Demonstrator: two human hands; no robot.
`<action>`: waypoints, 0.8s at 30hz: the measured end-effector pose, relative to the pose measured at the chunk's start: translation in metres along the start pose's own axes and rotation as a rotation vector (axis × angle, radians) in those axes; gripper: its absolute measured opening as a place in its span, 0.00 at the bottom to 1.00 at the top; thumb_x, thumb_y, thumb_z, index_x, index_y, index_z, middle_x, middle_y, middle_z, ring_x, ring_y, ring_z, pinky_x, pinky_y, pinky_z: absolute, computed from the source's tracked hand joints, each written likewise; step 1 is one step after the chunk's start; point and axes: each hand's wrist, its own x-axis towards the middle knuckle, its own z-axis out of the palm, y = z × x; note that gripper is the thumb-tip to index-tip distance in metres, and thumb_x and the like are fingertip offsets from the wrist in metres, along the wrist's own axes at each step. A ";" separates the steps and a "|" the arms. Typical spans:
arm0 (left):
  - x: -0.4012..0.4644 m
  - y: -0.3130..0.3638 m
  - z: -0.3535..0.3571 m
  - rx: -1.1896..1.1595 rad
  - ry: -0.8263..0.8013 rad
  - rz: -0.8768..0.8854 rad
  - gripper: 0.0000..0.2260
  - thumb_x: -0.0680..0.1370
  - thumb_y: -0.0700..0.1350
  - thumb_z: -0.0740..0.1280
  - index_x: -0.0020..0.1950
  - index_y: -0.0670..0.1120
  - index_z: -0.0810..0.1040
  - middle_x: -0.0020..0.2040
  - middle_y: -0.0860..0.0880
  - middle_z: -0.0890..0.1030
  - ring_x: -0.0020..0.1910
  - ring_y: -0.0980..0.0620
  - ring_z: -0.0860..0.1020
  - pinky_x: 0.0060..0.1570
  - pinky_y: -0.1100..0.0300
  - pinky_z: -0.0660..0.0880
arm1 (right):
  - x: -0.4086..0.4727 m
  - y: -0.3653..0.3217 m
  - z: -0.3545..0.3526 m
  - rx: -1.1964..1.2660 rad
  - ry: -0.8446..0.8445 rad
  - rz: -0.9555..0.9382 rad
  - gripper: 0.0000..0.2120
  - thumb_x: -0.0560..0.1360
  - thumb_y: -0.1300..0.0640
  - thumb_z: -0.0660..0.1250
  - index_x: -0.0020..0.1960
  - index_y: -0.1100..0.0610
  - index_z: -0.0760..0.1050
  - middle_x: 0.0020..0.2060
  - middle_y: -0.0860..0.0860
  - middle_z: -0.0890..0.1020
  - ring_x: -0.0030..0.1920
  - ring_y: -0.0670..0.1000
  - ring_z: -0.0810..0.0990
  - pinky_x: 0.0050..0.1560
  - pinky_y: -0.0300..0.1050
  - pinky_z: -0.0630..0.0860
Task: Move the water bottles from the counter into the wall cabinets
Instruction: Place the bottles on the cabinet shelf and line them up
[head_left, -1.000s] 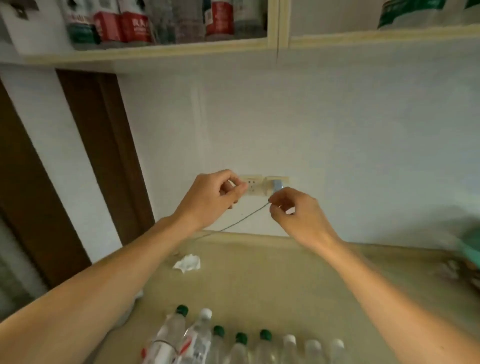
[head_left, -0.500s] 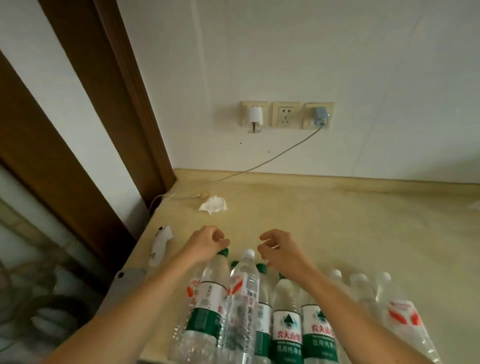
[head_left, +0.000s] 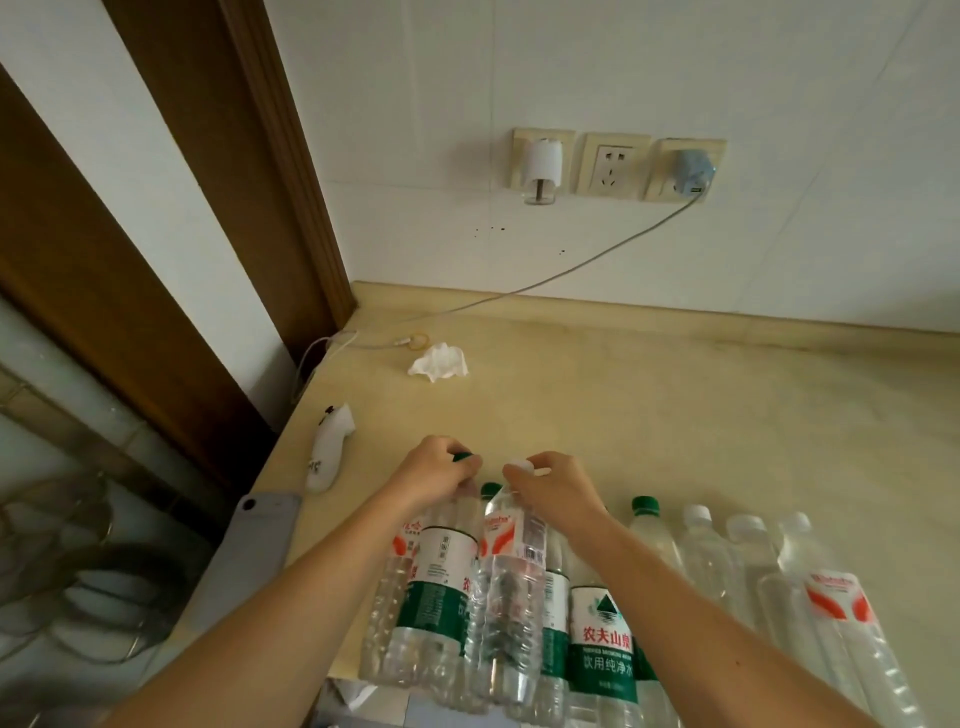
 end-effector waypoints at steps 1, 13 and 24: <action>-0.001 0.000 0.000 -0.013 0.000 -0.002 0.10 0.81 0.49 0.68 0.57 0.45 0.81 0.46 0.47 0.86 0.46 0.48 0.86 0.56 0.46 0.81 | -0.001 -0.002 0.001 0.005 0.008 0.010 0.13 0.75 0.48 0.72 0.53 0.55 0.78 0.44 0.53 0.86 0.44 0.54 0.86 0.52 0.57 0.83; -0.009 0.016 -0.023 -0.160 0.002 0.035 0.04 0.81 0.45 0.70 0.48 0.49 0.84 0.47 0.48 0.87 0.49 0.50 0.84 0.49 0.59 0.79 | -0.022 -0.029 -0.031 0.085 0.063 -0.132 0.08 0.77 0.53 0.73 0.44 0.58 0.84 0.39 0.53 0.87 0.43 0.53 0.86 0.53 0.54 0.82; -0.021 0.141 -0.034 -0.386 0.027 0.417 0.05 0.81 0.43 0.69 0.53 0.47 0.84 0.47 0.43 0.87 0.45 0.52 0.86 0.44 0.62 0.81 | -0.050 -0.076 -0.134 0.014 0.329 -0.523 0.09 0.77 0.53 0.72 0.55 0.55 0.82 0.43 0.53 0.87 0.45 0.54 0.85 0.47 0.50 0.81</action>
